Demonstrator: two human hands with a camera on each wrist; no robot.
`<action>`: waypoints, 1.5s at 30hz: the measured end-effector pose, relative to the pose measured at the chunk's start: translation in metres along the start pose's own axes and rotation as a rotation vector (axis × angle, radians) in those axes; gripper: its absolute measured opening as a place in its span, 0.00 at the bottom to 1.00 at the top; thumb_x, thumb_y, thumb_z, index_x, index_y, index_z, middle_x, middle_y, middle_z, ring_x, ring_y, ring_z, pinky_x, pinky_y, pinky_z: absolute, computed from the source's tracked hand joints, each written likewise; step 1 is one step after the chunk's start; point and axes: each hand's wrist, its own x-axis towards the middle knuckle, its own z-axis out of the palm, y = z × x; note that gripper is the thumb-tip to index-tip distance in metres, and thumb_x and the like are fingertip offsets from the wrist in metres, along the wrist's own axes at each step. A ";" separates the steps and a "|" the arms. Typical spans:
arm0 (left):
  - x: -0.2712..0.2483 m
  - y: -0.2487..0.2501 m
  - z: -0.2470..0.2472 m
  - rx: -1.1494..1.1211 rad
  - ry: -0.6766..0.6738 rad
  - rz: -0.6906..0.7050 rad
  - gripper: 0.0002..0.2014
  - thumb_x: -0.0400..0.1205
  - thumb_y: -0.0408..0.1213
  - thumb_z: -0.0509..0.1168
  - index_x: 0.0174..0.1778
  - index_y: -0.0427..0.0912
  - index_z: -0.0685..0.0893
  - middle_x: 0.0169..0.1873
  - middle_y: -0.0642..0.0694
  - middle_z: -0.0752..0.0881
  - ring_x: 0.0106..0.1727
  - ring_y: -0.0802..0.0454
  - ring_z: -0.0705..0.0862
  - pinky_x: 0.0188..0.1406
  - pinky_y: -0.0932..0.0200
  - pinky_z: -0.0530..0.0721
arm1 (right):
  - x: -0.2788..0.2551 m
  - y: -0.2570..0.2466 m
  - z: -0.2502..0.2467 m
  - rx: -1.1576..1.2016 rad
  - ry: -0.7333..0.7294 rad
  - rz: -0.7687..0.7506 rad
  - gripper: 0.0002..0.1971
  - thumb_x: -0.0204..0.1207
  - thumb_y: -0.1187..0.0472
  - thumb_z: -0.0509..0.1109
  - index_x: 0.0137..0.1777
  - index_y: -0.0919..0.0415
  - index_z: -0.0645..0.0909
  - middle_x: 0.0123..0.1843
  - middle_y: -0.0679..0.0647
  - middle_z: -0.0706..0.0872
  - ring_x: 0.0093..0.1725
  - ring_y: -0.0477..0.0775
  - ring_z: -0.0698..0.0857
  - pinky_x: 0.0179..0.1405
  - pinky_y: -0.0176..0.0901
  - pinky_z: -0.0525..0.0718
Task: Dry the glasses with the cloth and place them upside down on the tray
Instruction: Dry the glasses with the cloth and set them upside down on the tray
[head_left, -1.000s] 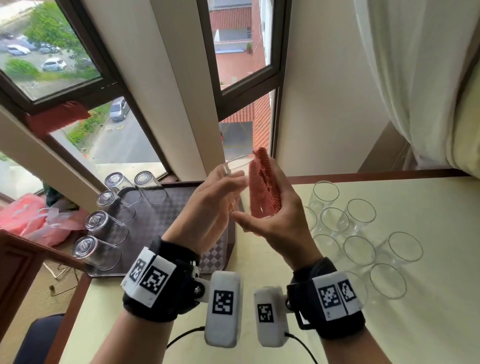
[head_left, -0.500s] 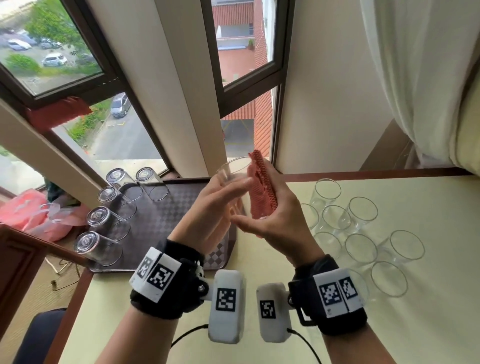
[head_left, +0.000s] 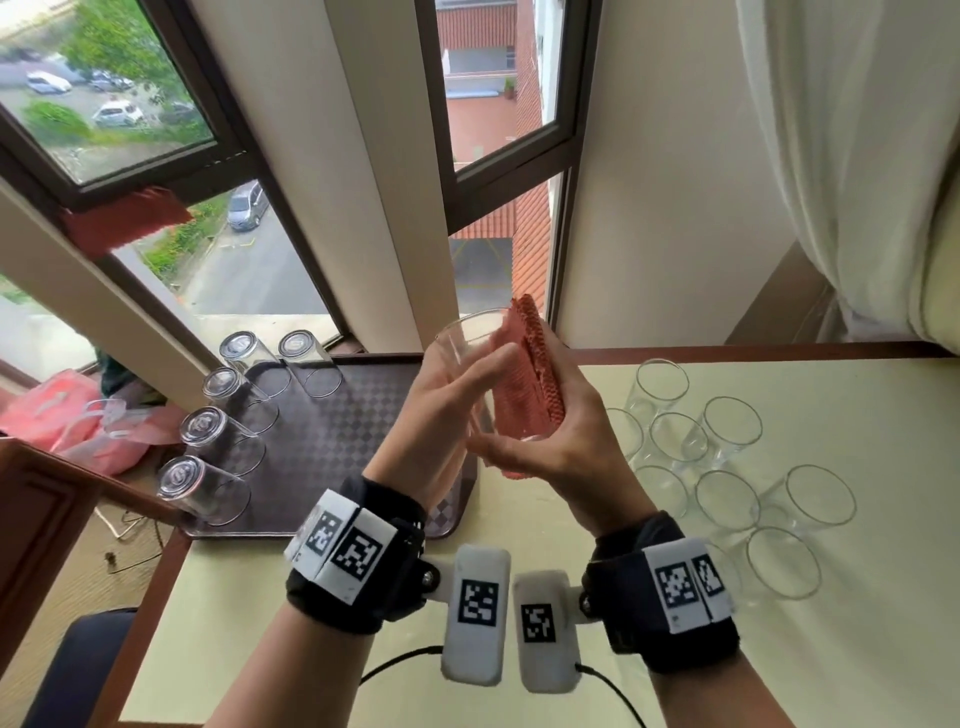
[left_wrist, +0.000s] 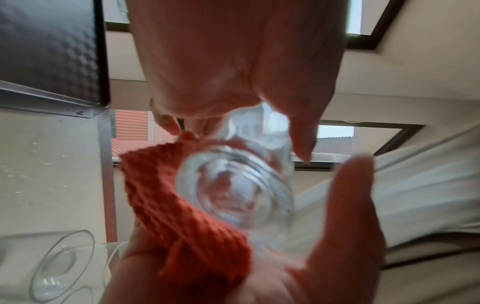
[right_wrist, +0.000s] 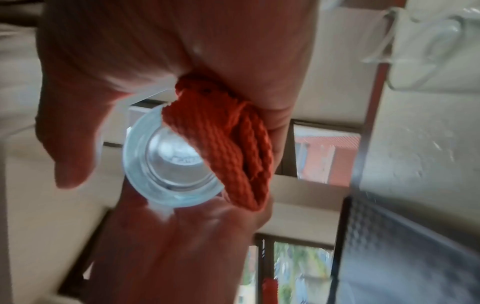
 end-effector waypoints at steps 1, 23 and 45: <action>0.001 -0.003 0.000 -0.008 0.013 -0.004 0.28 0.82 0.39 0.65 0.78 0.37 0.68 0.67 0.41 0.86 0.69 0.48 0.84 0.60 0.58 0.86 | 0.000 -0.001 0.001 0.044 -0.010 0.023 0.52 0.61 0.55 0.83 0.85 0.56 0.62 0.75 0.51 0.81 0.75 0.49 0.80 0.74 0.53 0.80; -0.006 -0.005 -0.017 0.018 0.016 -0.067 0.21 0.89 0.37 0.57 0.77 0.32 0.69 0.71 0.43 0.83 0.74 0.49 0.80 0.69 0.51 0.80 | -0.001 -0.001 -0.002 0.086 0.050 0.132 0.46 0.60 0.61 0.85 0.80 0.55 0.69 0.68 0.53 0.85 0.68 0.51 0.85 0.67 0.55 0.86; -0.013 -0.003 -0.006 -0.026 -0.020 -0.031 0.35 0.80 0.53 0.60 0.81 0.38 0.69 0.73 0.28 0.76 0.74 0.32 0.77 0.70 0.41 0.83 | -0.005 0.000 0.003 0.376 -0.092 0.186 0.37 0.60 0.62 0.80 0.73 0.59 0.75 0.63 0.60 0.87 0.64 0.62 0.87 0.63 0.55 0.86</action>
